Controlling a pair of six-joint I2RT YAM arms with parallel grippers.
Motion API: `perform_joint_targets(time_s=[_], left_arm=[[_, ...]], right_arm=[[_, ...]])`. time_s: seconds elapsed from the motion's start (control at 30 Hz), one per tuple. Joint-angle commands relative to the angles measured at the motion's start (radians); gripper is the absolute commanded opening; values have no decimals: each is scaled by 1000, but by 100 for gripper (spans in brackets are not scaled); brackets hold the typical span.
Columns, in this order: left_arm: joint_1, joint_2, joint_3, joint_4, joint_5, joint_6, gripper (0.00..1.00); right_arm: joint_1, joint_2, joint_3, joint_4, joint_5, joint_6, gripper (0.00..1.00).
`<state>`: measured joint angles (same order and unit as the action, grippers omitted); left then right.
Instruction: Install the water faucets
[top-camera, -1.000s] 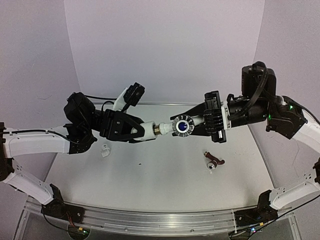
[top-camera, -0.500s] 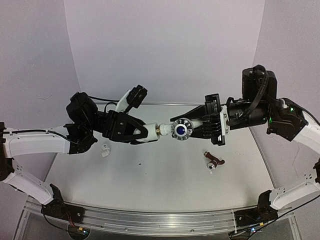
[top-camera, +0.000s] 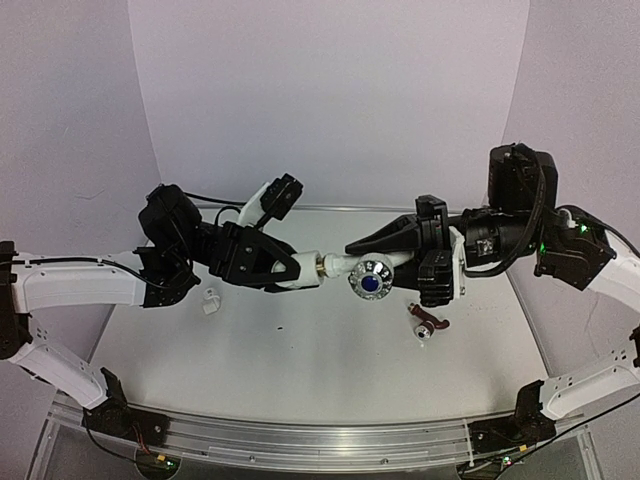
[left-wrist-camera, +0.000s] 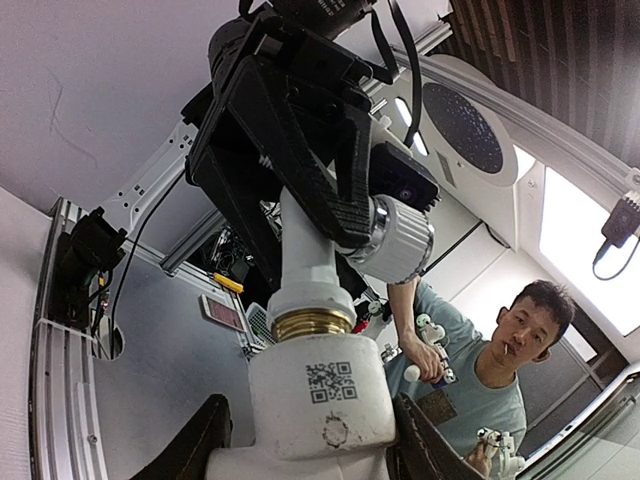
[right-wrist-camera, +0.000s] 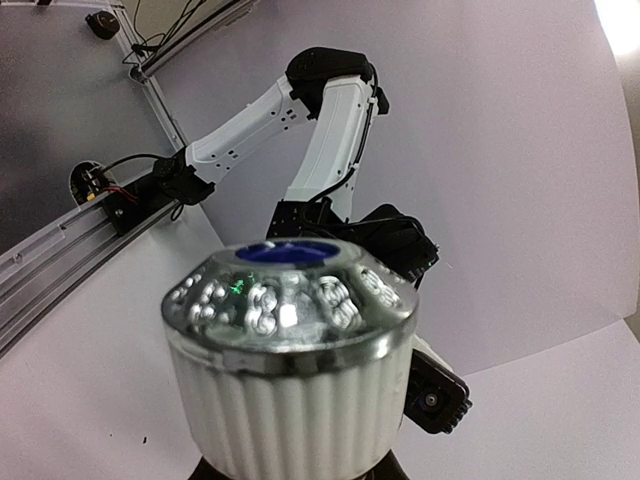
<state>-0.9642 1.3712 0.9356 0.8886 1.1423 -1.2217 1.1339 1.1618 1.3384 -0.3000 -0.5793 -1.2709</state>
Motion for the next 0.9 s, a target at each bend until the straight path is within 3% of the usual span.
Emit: perform_joint_targets(time_s=[0.0, 0.13, 0.2, 0.4, 0.87], left_arm=[[-13, -27, 67, -39, -31, 68, 0], [-27, -73, 103, -257, -46, 247, 0], [-30, -81, 110, -291, -52, 283, 0], [-32, -94, 114, -315, -57, 344, 0], [-38, -115, 107, -316, -86, 401, 0]], right_arm=[[8, -2, -1, 52, -9, 22, 0], [9, 8, 14, 56, 14, 162, 0], [8, 6, 12, 62, 11, 213, 0], [7, 2, -10, 157, 25, 399, 0], [8, -25, -119, 339, 19, 514, 0]])
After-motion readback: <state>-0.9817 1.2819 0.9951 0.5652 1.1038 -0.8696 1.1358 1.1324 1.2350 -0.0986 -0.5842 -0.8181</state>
